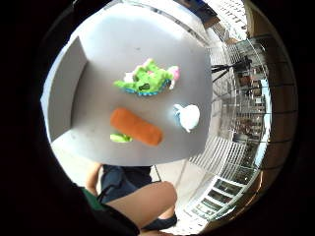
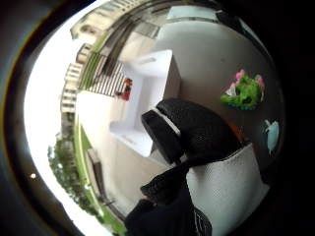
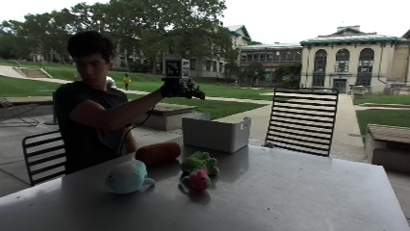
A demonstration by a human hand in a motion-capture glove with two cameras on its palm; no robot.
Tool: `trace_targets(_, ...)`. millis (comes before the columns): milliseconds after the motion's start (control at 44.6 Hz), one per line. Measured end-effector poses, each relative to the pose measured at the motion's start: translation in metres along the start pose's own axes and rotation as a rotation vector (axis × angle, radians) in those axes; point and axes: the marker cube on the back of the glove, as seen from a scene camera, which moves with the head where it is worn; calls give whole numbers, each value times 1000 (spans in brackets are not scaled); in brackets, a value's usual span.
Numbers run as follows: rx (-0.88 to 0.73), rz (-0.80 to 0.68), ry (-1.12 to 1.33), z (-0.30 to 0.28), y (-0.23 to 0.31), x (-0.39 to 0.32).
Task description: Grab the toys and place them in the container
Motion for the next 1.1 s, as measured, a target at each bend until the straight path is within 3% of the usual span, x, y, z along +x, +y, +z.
trace_targets(45,-62,-6,-45,3,11,-5)
trace_targets(135,-91,-166,-84,9,26,14)
trace_targets(291,-74,34,-96,22,38,45)
trace_targets(673,-134,40,-124,99,86,77)
trace_targets(1099,-279,17,-126,203,97,81)
